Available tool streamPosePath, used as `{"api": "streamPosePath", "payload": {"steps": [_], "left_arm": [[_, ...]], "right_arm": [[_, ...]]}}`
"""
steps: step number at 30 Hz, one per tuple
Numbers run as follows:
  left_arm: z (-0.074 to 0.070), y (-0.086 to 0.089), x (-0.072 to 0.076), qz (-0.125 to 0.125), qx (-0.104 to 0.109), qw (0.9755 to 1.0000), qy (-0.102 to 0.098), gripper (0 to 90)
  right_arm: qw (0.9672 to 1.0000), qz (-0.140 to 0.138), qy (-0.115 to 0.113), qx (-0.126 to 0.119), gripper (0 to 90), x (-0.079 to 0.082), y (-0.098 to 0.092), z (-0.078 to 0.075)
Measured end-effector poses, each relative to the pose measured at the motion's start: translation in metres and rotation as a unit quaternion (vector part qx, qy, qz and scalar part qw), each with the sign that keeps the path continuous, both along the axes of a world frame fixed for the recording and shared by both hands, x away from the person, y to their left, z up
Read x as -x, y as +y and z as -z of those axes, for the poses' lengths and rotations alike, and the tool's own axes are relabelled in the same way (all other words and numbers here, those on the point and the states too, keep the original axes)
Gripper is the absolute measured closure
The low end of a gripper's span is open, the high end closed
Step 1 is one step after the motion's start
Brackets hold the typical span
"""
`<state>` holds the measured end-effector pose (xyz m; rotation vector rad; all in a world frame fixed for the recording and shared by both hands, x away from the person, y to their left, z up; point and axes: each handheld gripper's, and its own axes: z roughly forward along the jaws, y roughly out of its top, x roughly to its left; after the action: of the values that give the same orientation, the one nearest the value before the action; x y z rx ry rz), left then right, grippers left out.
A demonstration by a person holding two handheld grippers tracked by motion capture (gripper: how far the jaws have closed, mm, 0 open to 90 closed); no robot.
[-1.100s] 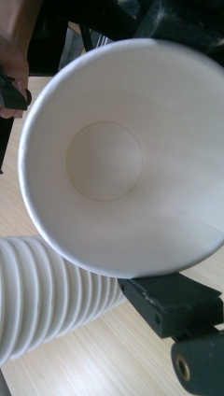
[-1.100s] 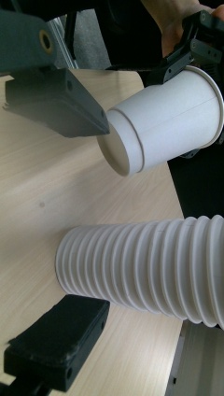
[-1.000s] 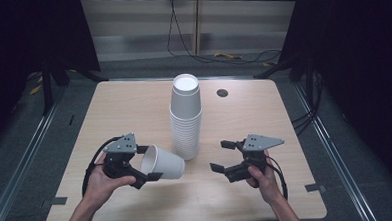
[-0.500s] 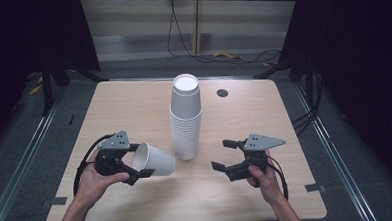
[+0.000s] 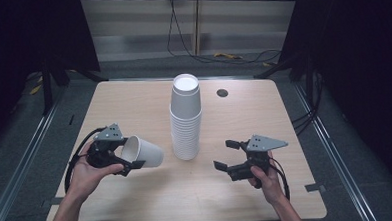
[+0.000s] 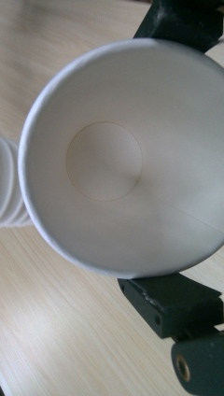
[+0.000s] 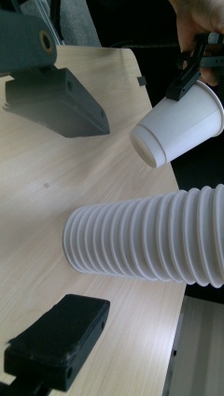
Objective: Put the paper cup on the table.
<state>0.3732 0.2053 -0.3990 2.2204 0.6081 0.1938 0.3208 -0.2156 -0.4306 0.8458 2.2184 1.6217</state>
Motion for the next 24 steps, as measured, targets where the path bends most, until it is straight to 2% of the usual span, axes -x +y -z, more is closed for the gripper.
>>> {"api": "streamPosePath", "payload": {"steps": [5, 9, 13, 15, 17, 19, 24], "left_arm": [[-0.002, 0.005, -0.004, -0.009, -0.009, 0.9999, 0.001, 9.8], [-0.006, 0.009, -0.011, -0.024, -0.035, 0.9991, 0.007, 9.8], [-0.011, 0.01, -0.021, -0.047, -0.062, 0.997, 0.007, 9.8], [-0.01, 0.01, -0.024, -0.05, -0.065, 0.9965, 0.011, 9.8], [-0.009, 0.009, -0.027, -0.051, -0.069, 0.9961, 0.019, 9.8], [-0.006, 0.008, -0.03, -0.052, -0.086, 0.9946, 0.024, 9.7], [0.001, 0.004, -0.038, -0.048, -0.111, 0.992, 0.038, 9.5]], "right_arm": [[1.0, 0.004, -0.003, 0.003, 13.6, 0.0, 0.0, 0.0], [1.0, 0.006, -0.003, 0.0, 13.7, -0.001, 0.0, -0.001], [1.0, 0.0, -0.001, 0.001, 13.7, -0.003, 0.002, 0.0], [1.0, 0.0, -0.001, 0.003, 13.8, -0.004, 0.002, 0.001], [1.0, 0.002, -0.002, 0.004, 13.8, -0.003, 0.002, 0.001], [1.0, 0.004, -0.004, 0.004, 13.7, -0.003, 0.001, 0.0], [1.0, 0.007, -0.002, 0.005, 13.8, -0.003, 0.0, 0.0]]}}
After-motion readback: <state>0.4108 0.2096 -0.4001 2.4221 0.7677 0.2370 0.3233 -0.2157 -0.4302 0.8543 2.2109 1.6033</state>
